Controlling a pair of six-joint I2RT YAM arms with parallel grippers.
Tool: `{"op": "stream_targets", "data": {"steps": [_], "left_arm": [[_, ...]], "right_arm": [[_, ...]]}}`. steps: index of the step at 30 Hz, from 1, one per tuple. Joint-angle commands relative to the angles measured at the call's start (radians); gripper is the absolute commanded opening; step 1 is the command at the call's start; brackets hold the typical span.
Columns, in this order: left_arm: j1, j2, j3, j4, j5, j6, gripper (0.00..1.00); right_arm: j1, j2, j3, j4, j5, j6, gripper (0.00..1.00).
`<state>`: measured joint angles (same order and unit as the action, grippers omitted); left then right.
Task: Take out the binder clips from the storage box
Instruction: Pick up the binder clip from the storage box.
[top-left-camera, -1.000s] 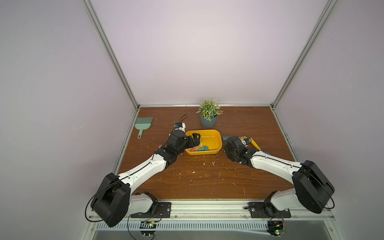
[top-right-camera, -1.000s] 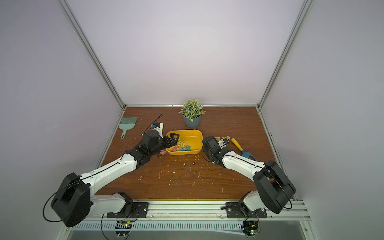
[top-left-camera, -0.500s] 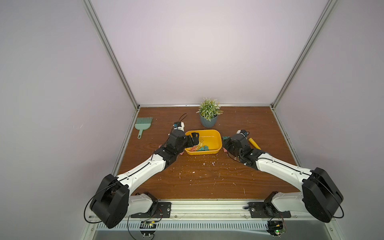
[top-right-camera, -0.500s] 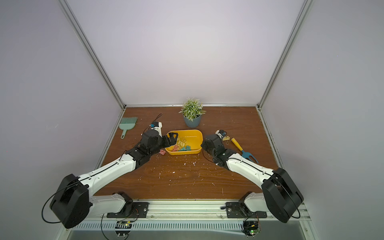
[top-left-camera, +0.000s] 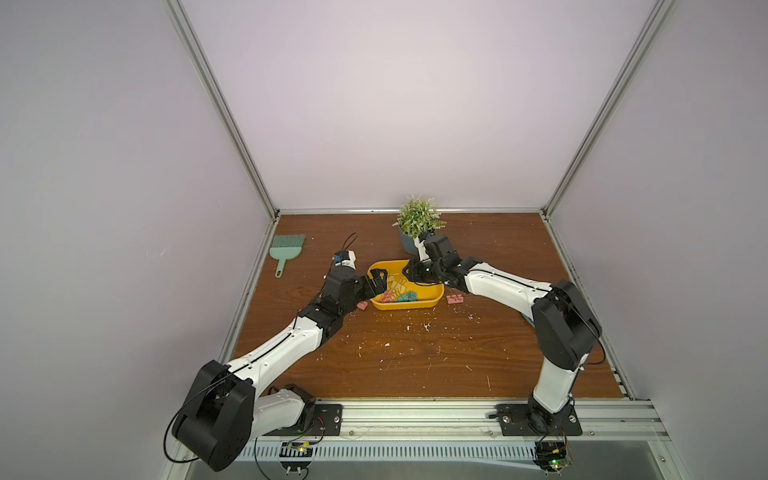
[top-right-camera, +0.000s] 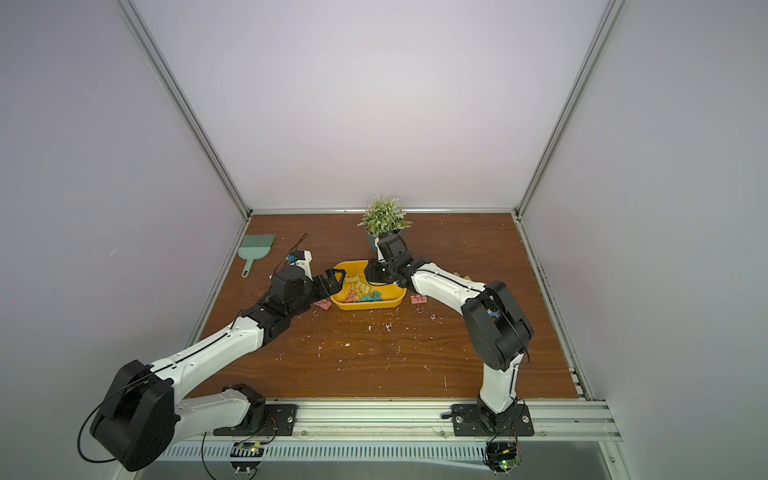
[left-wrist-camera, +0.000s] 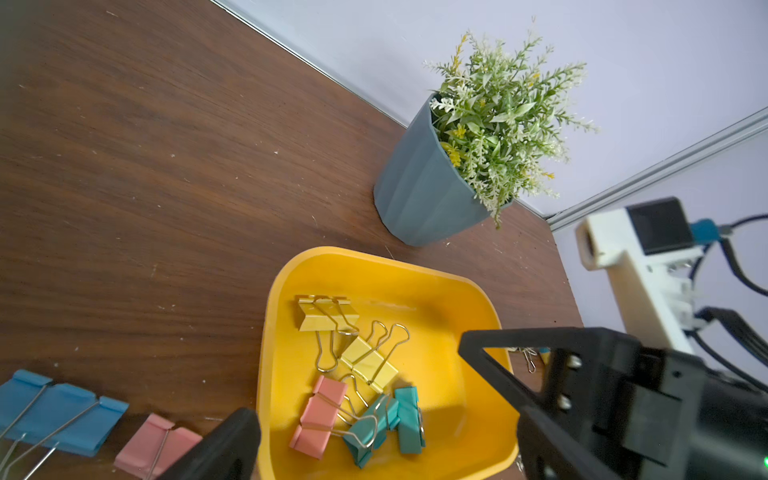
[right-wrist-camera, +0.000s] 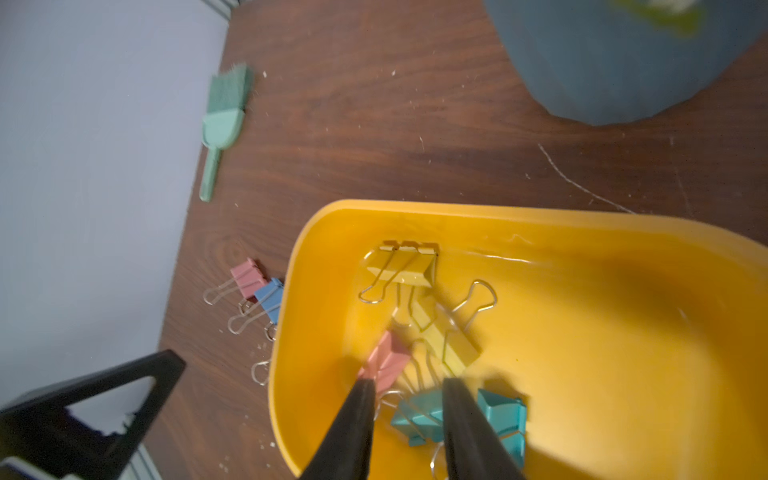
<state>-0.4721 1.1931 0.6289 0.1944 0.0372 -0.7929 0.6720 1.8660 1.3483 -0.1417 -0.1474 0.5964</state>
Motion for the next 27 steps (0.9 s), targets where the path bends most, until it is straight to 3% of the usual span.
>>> {"op": "stream_targets", "data": {"steps": [1, 10, 27], "left_arm": [[0.006, -0.017, -0.003, -0.012, -0.006, -0.004, 0.99], [0.006, -0.027, -0.001, -0.031, -0.017, 0.002, 0.99], [0.006, -0.046, -0.020, -0.045, -0.024, 0.009, 0.99]], "right_arm": [[0.003, 0.038, 0.117, -0.170, -0.011, -0.182, 0.34], [0.008, 0.177, 0.331, -0.354, 0.055, -0.324, 0.33], [0.012, 0.359, 0.575, -0.530, -0.012, -0.417, 0.30]]}}
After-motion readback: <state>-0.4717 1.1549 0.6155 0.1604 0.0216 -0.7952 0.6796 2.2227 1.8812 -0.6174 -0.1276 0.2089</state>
